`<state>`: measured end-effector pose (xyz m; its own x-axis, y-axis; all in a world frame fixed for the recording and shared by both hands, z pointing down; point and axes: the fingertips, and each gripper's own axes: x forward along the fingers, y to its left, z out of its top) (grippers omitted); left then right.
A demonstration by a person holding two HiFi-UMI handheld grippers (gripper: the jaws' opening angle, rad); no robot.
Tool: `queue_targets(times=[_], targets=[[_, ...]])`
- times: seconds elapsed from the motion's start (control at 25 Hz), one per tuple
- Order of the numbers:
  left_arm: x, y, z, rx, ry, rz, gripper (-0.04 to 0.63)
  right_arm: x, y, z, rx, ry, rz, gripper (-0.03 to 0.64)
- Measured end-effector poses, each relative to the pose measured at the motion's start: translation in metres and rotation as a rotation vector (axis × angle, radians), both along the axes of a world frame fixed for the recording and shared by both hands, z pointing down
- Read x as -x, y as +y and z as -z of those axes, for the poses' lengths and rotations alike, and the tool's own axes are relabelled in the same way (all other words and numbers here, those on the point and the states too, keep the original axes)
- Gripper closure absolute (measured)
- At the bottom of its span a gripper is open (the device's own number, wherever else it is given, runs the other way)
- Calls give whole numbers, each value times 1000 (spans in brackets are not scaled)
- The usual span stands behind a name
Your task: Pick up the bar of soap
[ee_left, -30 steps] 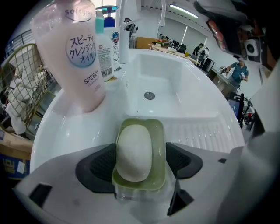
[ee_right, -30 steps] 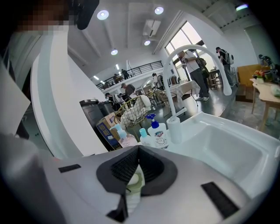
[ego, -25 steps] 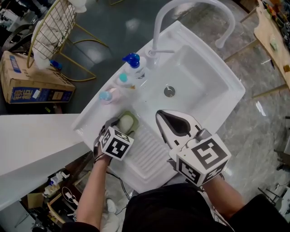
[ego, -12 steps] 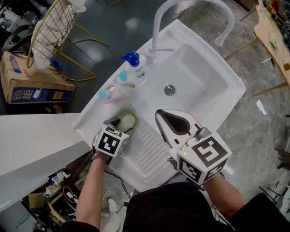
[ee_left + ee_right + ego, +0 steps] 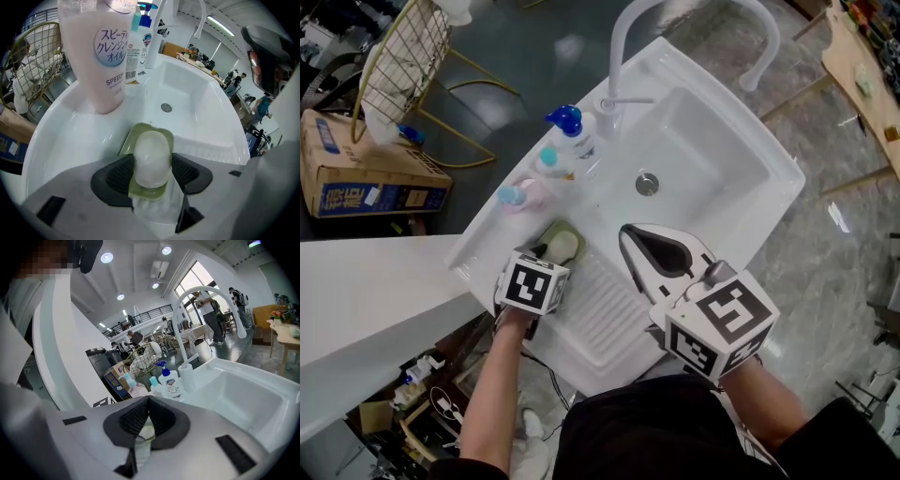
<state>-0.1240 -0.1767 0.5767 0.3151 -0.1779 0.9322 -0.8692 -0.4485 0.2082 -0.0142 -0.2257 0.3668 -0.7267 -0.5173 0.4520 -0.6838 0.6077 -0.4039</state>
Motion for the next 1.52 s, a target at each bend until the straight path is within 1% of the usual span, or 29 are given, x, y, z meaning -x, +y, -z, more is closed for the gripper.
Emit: queue_targets(times=[0.12,0.2,0.32,0.44,0.52,0.56,0.6,0.68,0.72,0.76,0.8,0.84,0.88,0.96,1.04,1.12,1.2,1.32,1.52], targets=[[2,-1,0,28,-33,23,339,0,-1,-1,0,-2,-1,612],[1,-1,-1,50,-41,36,337,0,0,-2,2,-3,1,612],[-3,-1,-5,86,-13,54,334,0,1,-3,7,-5,3,612],[-5,-2,-10,129,41,117,322,1,3,-4,7,-8,9,612],[-3,-2,-10,164,40,151,312,1,3,-3,7,-11,11,612],[-2,-2,-9,174,31,153,321,0,3,-2,6,-11,9,612],[-3,-2,-8,174,21,142,328,-2,2,-2,5,-11,6,612],[-8,-2,-11,144,-4,102,327,-6,1,-2,5,-6,-2,612],[-9,-3,-13,117,-28,82,326,-7,0,-3,4,-4,-3,612],[-9,-4,-16,82,-63,62,307,-7,0,-3,4,-2,-4,612],[-7,-5,-17,50,-96,45,302,-7,0,-2,5,-1,-6,612],[-4,-4,-17,29,-114,37,302,-8,2,-2,7,0,-7,612],[-4,-3,-17,11,-110,33,304,-8,3,-1,7,-1,-7,612],[-9,-2,-16,-24,-59,27,305,-8,4,0,4,-2,-3,612],[-13,-2,-16,-36,-33,24,305,-7,6,0,4,-6,1,612],[-14,-1,-16,-30,-36,12,305,-7,8,2,7,-15,4,612],[-15,1,-15,-15,-12,9,308,-7,10,4,6,-22,6,612],[-15,5,-12,-2,30,28,313,-11,11,4,7,-25,-3,612],[-18,13,-7,13,49,4,322,-12,13,6,6,-32,3,612]])
